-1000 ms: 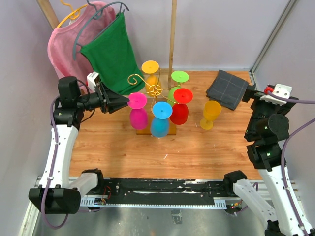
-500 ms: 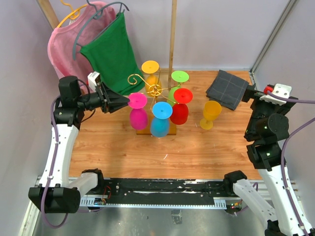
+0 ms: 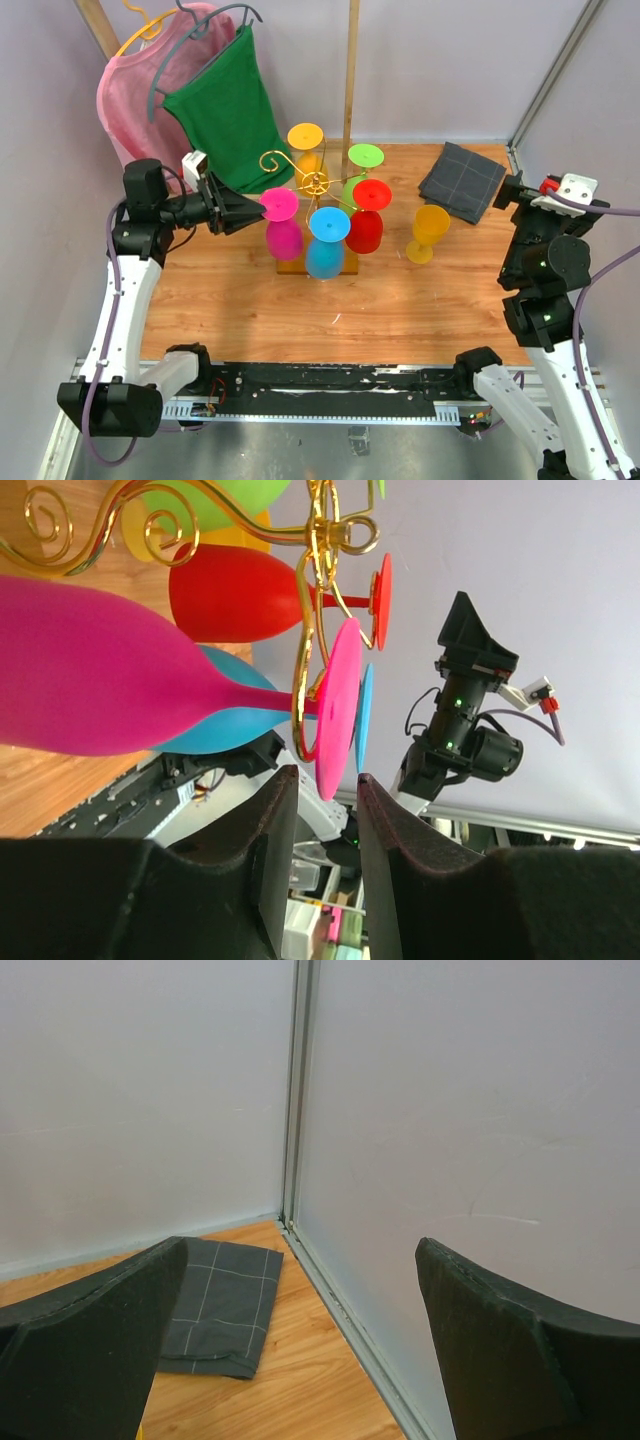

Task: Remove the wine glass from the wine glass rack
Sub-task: Pick up the wine glass from the wine rack.

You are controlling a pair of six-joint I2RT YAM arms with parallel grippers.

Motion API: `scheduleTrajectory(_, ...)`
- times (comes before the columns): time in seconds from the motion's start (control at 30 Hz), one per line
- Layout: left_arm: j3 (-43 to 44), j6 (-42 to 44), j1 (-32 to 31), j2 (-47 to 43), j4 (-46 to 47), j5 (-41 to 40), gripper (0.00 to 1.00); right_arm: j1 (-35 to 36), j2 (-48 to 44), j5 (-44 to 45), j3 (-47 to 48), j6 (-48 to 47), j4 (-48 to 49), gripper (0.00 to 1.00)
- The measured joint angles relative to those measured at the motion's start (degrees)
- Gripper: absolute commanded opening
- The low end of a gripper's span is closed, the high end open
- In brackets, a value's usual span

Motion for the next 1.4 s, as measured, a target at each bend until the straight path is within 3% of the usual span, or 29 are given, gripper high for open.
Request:
scheduleTrajectory(1.0,0.39,0.15,-2.01,0.17,-0.7,-0.48,0.32,0.0,-0.26,0.0,-0.72,0.04,0.02,1.0)
scheduleTrajectory(1.4,0.37,0.31,-2.14,0.26,-0.79,-0.7,0.08,0.0,-0.24,0.02,-1.22,0.02,0.11,1.0)
